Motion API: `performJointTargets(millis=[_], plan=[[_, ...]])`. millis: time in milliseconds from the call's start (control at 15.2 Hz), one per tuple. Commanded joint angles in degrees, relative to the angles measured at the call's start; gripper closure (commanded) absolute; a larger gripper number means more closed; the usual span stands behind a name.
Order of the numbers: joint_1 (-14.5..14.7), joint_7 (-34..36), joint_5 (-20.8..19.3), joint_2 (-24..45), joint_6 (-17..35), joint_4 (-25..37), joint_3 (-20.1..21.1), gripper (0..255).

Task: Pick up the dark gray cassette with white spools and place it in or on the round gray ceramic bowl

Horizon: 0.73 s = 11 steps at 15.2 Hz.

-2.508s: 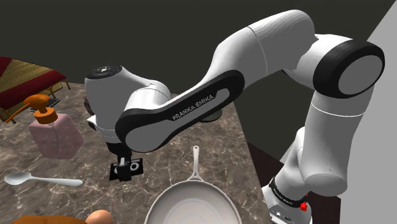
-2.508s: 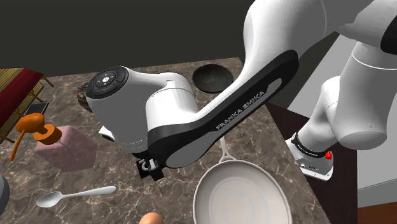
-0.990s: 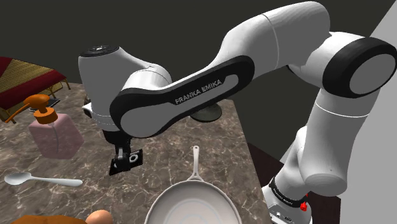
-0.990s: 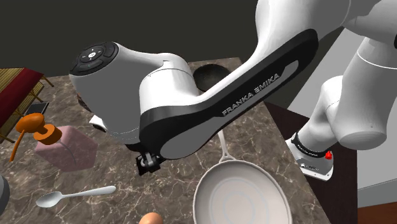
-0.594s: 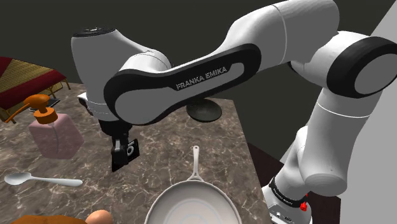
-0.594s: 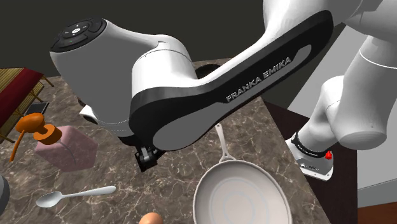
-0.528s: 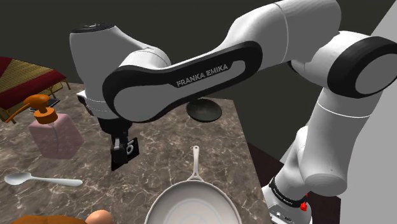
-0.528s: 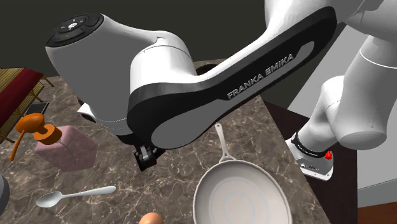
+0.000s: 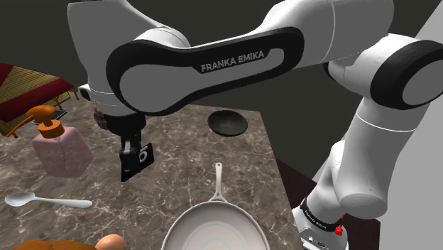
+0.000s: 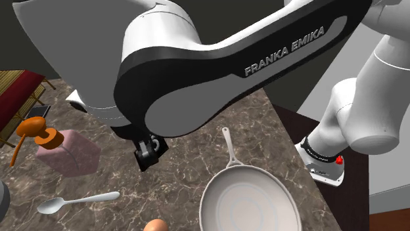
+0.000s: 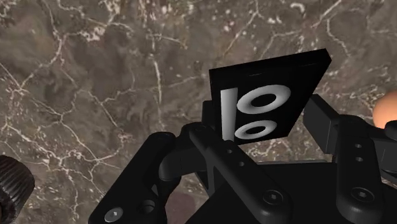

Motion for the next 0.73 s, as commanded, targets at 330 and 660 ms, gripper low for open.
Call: performJointTargets(millis=[330, 660], plan=[[-4.42, -7.46, 3.77, -8.3, 0.84, -8.28, -2.34, 255], [-7.74, -15.06, 6.31, -15.14, 1.78, -15.62, -5.81, 255]])
